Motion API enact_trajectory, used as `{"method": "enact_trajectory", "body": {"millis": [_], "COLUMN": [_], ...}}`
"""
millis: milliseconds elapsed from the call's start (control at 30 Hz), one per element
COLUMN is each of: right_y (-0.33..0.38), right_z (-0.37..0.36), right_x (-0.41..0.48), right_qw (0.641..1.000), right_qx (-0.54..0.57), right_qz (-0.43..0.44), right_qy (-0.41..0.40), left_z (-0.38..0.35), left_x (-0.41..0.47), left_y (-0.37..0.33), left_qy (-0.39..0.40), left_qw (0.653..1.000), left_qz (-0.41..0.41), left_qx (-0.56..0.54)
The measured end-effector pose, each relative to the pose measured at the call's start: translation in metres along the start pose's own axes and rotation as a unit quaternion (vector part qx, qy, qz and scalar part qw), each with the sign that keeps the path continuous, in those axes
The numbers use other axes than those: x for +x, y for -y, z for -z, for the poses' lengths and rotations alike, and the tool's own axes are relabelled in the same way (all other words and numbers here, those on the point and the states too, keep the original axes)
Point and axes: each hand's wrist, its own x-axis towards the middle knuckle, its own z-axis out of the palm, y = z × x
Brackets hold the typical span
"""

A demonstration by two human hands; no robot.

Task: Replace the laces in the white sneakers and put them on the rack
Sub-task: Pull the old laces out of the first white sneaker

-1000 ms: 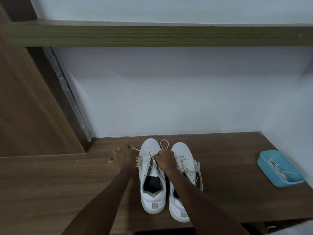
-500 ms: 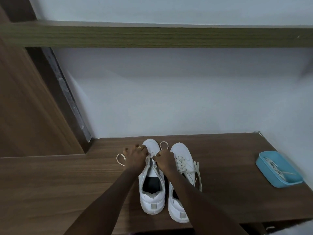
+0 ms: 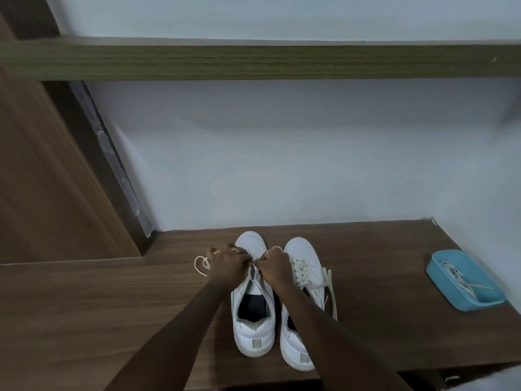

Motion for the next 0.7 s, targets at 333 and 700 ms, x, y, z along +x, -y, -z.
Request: {"method": "enact_trajectory", "body": {"millis": [333, 700], "right_y": [0.002, 0.004], "right_z": [0.001, 0.005], "right_x": [0.001, -0.003], "right_qw": [0.999, 0.999], "right_qx": [0.033, 0.028], "right_qz": [-0.025, -0.018], "right_qy": [0.014, 0.023], "left_z": [-0.002, -0.013], "left_x": [-0.003, 0.009], "left_y": [0.012, -0.005], "left_qy": [-0.060, -0.010], "left_qw": [0.949, 0.999], "left_qz": [0.289, 0.026], "left_qx": [-0.114, -0.027]}}
